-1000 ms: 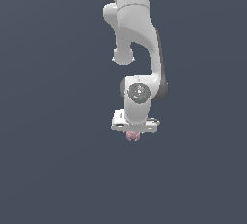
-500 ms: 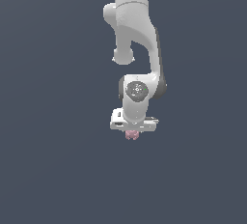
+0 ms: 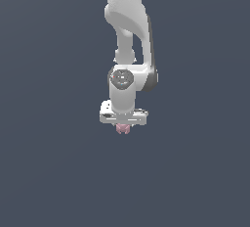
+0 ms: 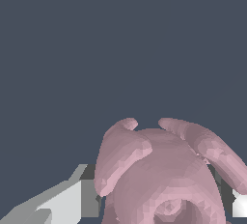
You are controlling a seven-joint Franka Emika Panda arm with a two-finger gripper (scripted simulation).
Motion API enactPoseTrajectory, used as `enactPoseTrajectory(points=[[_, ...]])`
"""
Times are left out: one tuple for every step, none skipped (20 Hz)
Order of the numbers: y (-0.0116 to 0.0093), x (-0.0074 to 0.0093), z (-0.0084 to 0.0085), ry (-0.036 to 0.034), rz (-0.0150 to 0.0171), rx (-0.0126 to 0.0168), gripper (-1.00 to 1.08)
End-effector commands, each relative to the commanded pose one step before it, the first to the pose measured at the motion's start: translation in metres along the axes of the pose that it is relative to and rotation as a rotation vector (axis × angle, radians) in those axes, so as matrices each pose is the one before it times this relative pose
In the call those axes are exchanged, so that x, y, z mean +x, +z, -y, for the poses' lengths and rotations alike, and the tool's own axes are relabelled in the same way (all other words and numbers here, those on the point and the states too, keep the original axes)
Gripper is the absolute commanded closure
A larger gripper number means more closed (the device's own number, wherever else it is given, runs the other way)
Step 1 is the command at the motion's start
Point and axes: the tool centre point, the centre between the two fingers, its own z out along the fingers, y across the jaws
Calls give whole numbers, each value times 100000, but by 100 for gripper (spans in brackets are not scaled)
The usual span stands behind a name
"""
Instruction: Pick up the object and move it to a goal position.
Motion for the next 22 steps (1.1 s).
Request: enactPoseTrajectory(points=[[-1330,-944,-2240,172,-109,7,108],[-600,-439,-995,0,0,0,108],[-617,-449,-1022,0,0,0,108],[-617,-445,-1020,0,0,0,108],[-618,-443,-1036,20,-6,66,108],[-614,-437,-1012,0,0,0,108],[-612,-432,-1006,0,0,0,108],[-610,-426,-1002,0,0,0,108],[-611,-421,-1009,5,-9,48,108],[-606,-413,-994,0,0,0,108],[-597,-404,-977,0,0,0,108],[-580,-390,-948,0,0,0,108],[-562,-375,-920,-1,-19,66,108],[-541,-353,-883,0,0,0,108],[-523,-333,-858,0,0,0,108],[-498,-308,-819,0,0,0,108],[-466,-283,-768,0,0,0,108],[-427,-257,-704,0,0,0,108],[-386,-231,-637,0,0,0,108],[-356,-201,-543,-28,-1,-63,108],[-303,-177,-502,0,0,0,108],[-261,-149,-434,0,0,0,108]])
